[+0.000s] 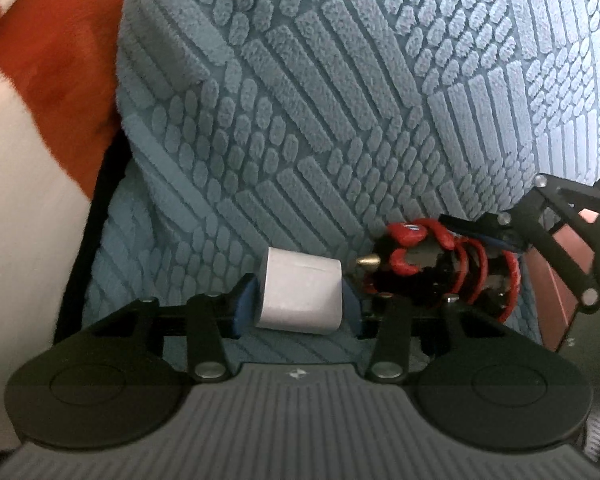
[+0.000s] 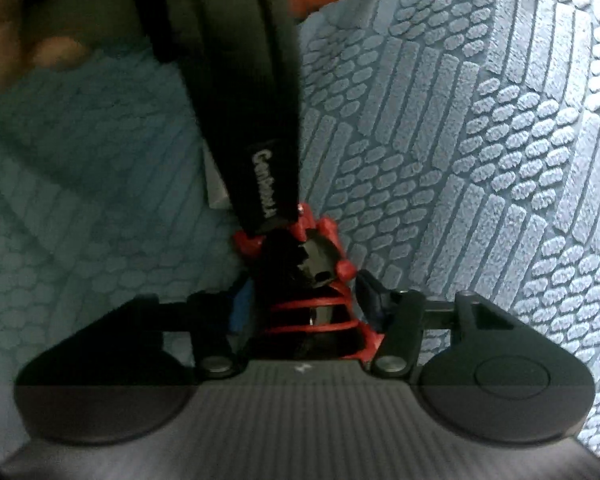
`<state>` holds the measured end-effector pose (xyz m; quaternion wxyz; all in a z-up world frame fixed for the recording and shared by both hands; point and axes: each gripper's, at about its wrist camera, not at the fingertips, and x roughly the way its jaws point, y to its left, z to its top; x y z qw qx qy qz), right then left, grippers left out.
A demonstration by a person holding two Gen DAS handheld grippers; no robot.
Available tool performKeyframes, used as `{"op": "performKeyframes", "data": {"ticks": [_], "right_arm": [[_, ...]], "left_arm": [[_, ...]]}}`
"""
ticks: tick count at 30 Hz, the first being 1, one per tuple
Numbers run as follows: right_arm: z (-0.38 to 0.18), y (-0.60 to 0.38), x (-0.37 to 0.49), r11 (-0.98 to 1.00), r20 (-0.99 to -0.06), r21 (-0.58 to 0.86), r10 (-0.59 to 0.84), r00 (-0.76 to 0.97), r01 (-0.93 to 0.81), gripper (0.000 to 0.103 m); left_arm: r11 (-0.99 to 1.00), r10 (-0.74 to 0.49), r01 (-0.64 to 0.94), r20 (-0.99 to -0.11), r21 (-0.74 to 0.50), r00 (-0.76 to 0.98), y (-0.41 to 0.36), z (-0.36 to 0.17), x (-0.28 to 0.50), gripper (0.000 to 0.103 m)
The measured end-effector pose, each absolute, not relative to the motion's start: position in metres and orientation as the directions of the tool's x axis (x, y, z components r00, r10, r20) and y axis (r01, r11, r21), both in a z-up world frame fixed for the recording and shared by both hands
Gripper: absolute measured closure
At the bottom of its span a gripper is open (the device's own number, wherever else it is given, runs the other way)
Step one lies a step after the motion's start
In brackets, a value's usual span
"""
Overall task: Organize rigid objects
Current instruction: 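Lift the white cube with the left tool while the right carries the figure toward the box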
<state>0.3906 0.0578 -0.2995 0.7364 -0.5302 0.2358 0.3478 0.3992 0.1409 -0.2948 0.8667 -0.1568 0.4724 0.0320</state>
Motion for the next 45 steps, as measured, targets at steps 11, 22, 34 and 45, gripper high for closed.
{"op": "performKeyframes", "data": {"ticks": [11,22,34,45], "right_arm": [[-0.269,0.04,0.363,0.292,-0.709,-0.568,0.3,0.638,-0.769,0.046],[-0.234,-0.01,0.322,0.439,-0.721,-0.456,0.329,0.61,-0.775,0.046],[-0.205,-0.044,0.301,0.636,-0.727,-0.241,0.382,0.57,-0.733,0.046],[-0.208,-0.062,0.273,0.754,-0.755,-0.048,0.403,0.518,-0.656,0.046]], "left_arm": [[0.897,-0.106,-0.308,-0.831,-0.316,0.546,0.139,-0.282,0.351,0.052],[0.873,-0.111,-0.332,-0.81,-0.356,0.575,0.124,-0.261,0.307,0.052],[0.858,-0.125,-0.335,-0.791,-0.389,0.599,0.116,-0.249,0.259,0.052],[0.873,-0.122,-0.309,-0.782,-0.377,0.611,0.106,-0.243,0.23,0.052]]}}
